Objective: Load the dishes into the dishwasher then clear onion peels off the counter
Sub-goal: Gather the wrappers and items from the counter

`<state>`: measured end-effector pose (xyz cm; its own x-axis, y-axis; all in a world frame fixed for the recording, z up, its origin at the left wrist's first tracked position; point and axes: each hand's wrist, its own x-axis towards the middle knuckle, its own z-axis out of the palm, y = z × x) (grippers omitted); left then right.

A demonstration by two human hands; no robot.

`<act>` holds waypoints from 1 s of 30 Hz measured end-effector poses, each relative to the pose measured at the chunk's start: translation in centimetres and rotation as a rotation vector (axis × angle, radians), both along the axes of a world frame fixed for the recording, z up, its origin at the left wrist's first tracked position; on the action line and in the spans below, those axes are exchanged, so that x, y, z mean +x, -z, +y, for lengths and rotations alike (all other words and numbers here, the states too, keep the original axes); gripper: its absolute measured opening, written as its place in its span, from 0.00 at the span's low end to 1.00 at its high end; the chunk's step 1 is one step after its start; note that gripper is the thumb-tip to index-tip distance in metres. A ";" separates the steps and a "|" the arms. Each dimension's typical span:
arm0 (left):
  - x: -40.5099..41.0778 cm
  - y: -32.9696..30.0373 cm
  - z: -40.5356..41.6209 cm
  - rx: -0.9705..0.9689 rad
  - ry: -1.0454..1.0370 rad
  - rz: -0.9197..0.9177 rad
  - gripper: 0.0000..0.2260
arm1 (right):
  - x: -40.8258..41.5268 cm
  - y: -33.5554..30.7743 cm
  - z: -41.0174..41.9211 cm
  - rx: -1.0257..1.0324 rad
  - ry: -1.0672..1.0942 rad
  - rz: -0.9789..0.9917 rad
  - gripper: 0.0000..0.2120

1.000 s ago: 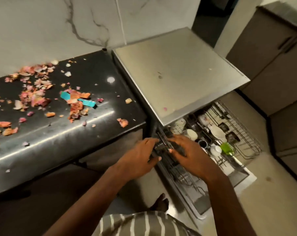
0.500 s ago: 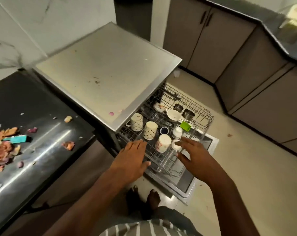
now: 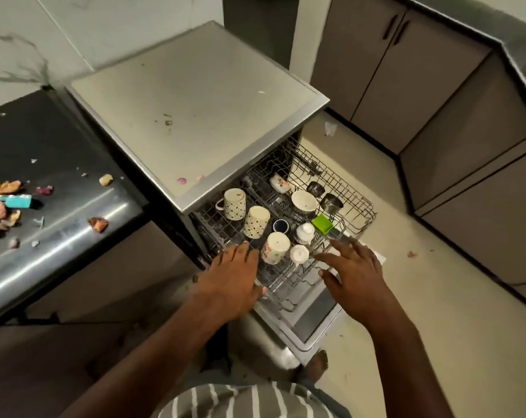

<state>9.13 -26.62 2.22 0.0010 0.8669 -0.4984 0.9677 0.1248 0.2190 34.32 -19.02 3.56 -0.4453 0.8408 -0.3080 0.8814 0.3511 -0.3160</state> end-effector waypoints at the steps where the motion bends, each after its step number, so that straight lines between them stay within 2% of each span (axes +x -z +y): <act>1: 1.2 0.1 0.1 -0.003 -0.019 0.009 0.38 | 1.1 0.2 0.3 0.002 -0.032 -0.018 0.20; 8: 10.8 0.7 -1.8 -0.053 -0.166 -0.044 0.37 | 8.2 2.4 4.0 -0.084 -0.200 -0.007 0.22; 13: 14.0 1.2 -3.8 -0.034 -0.251 -0.100 0.34 | 9.8 3.6 5.7 -0.106 -0.268 0.013 0.32; 18: 13.3 2.1 -2.1 -0.061 -0.242 -0.058 0.33 | 8.7 2.7 7.1 -0.090 -0.280 -0.009 0.28; 24: 12.0 3.2 1.1 0.017 -0.293 -0.067 0.33 | 8.1 3.4 9.4 -0.079 -0.366 -0.077 0.23; 30: 12.6 5.6 1.2 -0.066 -0.324 -0.143 0.34 | 6.7 4.7 11.5 -0.113 -0.407 -0.138 0.23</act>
<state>21.77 -25.46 -3.38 -0.1950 0.7995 -0.5682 0.8357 0.4387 0.3305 40.98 -7.54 -1.18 -0.6814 0.5632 -0.4674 0.7152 0.6481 -0.2617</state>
